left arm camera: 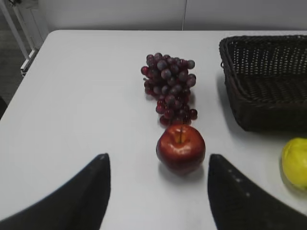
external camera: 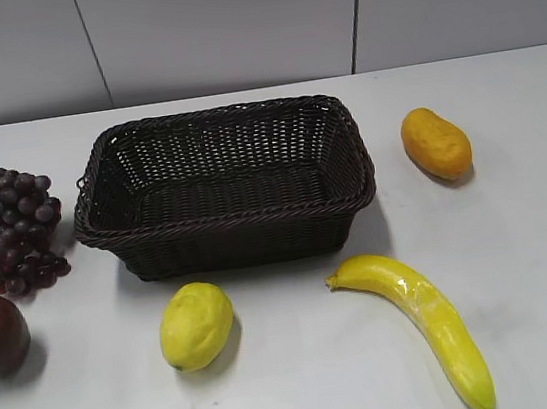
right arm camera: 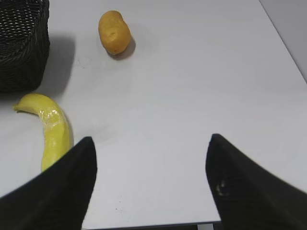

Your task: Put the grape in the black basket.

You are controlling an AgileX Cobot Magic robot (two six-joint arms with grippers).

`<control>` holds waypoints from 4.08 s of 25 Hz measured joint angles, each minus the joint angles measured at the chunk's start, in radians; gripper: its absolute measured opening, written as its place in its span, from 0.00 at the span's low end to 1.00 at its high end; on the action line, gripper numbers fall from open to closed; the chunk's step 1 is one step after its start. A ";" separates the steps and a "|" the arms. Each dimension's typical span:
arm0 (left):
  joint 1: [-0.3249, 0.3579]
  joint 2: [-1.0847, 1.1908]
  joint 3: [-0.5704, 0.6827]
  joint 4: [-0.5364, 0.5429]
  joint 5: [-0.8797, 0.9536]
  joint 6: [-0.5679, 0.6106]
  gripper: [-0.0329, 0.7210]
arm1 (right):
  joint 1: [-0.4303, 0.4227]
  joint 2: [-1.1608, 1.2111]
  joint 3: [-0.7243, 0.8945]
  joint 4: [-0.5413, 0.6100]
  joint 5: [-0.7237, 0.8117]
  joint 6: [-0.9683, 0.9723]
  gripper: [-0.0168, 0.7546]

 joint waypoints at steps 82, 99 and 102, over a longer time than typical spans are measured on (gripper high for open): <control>-0.054 1.764 -0.771 -0.166 -0.386 0.004 0.21 | 0.000 0.000 0.000 0.000 0.000 0.000 0.72; -0.149 1.332 -0.770 -0.265 -0.388 0.005 0.20 | 0.000 0.000 0.000 0.000 0.000 0.000 0.72; -0.232 1.334 -0.767 -0.274 -0.400 0.005 0.20 | 0.000 0.000 0.000 0.000 0.000 0.000 0.72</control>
